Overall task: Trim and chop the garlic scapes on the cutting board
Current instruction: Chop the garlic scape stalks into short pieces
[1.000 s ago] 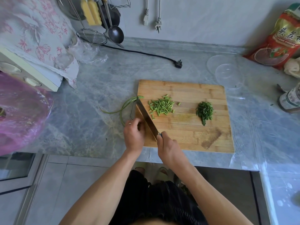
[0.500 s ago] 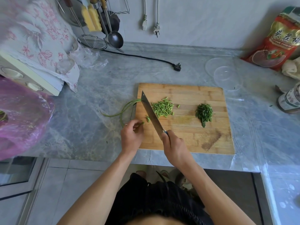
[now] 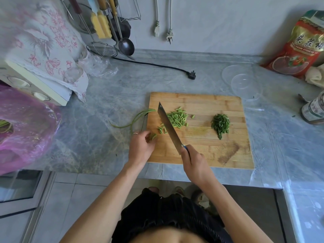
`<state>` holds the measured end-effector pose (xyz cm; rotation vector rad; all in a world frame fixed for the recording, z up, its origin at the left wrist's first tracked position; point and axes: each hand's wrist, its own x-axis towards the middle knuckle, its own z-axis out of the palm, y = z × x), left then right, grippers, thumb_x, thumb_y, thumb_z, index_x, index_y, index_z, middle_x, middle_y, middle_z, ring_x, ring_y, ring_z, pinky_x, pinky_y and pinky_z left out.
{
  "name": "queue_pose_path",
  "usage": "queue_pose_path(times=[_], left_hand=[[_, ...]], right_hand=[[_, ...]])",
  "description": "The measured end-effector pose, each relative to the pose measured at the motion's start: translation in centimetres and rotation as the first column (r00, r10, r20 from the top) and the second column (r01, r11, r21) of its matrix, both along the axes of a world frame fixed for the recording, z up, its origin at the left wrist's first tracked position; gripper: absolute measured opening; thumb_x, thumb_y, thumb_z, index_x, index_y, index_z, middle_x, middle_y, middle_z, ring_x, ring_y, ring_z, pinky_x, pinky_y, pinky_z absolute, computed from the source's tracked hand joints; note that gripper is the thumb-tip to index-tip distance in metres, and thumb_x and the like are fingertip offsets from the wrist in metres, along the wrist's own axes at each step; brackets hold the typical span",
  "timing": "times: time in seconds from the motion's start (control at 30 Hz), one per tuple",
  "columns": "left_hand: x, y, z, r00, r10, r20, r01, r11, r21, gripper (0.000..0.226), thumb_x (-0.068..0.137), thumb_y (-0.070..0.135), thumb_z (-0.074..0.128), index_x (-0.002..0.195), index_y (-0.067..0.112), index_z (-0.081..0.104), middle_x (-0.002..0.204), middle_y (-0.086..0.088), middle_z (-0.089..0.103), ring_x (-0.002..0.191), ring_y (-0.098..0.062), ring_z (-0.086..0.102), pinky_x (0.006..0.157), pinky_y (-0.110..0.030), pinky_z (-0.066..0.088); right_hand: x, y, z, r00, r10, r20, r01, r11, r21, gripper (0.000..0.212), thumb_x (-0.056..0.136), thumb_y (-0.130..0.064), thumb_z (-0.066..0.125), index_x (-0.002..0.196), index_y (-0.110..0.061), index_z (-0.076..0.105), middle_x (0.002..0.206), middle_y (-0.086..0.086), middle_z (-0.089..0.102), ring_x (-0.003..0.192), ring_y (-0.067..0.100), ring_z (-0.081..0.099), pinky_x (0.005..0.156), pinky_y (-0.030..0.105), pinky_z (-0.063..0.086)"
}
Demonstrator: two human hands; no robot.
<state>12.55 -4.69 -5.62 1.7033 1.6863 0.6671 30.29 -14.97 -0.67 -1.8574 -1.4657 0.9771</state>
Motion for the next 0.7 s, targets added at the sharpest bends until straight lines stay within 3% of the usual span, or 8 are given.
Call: queue_pose_path(times=[0.1,0.2,0.33,0.5,0.6,0.7], left_hand=[[0.6,0.2,0.1,0.981,-0.043,-0.187,0.046,0.999,0.012,0.028,0.086,0.029,0.075,0.107,0.010,0.074,0.095,-0.008,0.062,0.080,-0.023,0.062,0.070,-0.032,0.051],[0.8,0.4,0.8,0.969,-0.078,-0.236,0.094,0.994,0.056,0.012,0.090,0.015,0.068,0.097,0.010,0.077,0.091,-0.007,0.061,0.078,-0.024,0.061,0.068,-0.034,0.050],[0.6,1.1,1.5,0.888,-0.199,-0.414,0.239,0.970,0.047,0.017,0.087,-0.001,0.060,0.089,0.006,0.074,0.087,-0.010,0.063,0.078,-0.027,0.062,0.062,-0.032,0.045],[1.8,1.7,3.6,0.685,-0.338,-0.645,0.394,0.917,-0.062,0.031,0.085,-0.014,0.050,0.108,0.002,0.064,0.099,-0.015,0.063,0.084,-0.031,0.066,0.057,-0.032,0.041],[2.4,1.9,3.9,0.652,-0.333,-0.681,0.391,0.918,-0.075,0.037,0.086,-0.013,0.050,0.118,0.003,0.060,0.105,-0.016,0.062,0.091,-0.032,0.066,0.062,-0.034,0.046],[2.2,1.7,3.5,0.665,-0.301,-0.684,0.384,0.923,-0.032,0.037,0.086,-0.007,0.053,0.121,0.004,0.058,0.107,-0.016,0.063,0.093,-0.031,0.066,0.063,-0.033,0.047]], right_hand=[[0.5,0.0,0.2,1.000,-0.018,-0.006,0.018,1.000,0.007,0.028,0.104,-0.026,0.038,0.083,-0.010,0.048,0.054,0.005,0.041,0.044,0.018,0.029,0.043,0.028,0.022],[0.8,-0.1,0.3,1.000,-0.020,-0.005,0.020,1.000,0.020,0.028,0.104,-0.028,0.038,0.084,-0.011,0.048,0.054,0.005,0.042,0.043,0.017,0.030,0.043,0.030,0.023],[0.8,-0.1,0.6,0.999,-0.024,-0.028,0.025,0.999,0.030,0.030,0.104,-0.029,0.037,0.085,-0.010,0.049,0.054,0.003,0.041,0.044,0.016,0.030,0.043,0.029,0.023],[0.5,0.0,0.8,1.000,-0.019,-0.021,0.020,0.998,0.068,0.031,0.104,-0.031,0.036,0.084,-0.011,0.048,0.054,0.011,0.044,0.044,0.021,0.032,0.043,0.031,0.023],[0.1,0.0,0.9,1.000,-0.008,-0.026,0.009,0.998,0.070,0.031,0.104,-0.030,0.036,0.081,-0.012,0.047,0.053,0.004,0.041,0.043,0.017,0.031,0.043,0.028,0.023],[-0.2,0.1,0.9,1.000,-0.005,-0.010,0.006,0.997,0.079,0.031,0.104,-0.030,0.037,0.081,-0.012,0.047,0.054,0.007,0.043,0.044,0.025,0.034,0.044,0.028,0.023]])
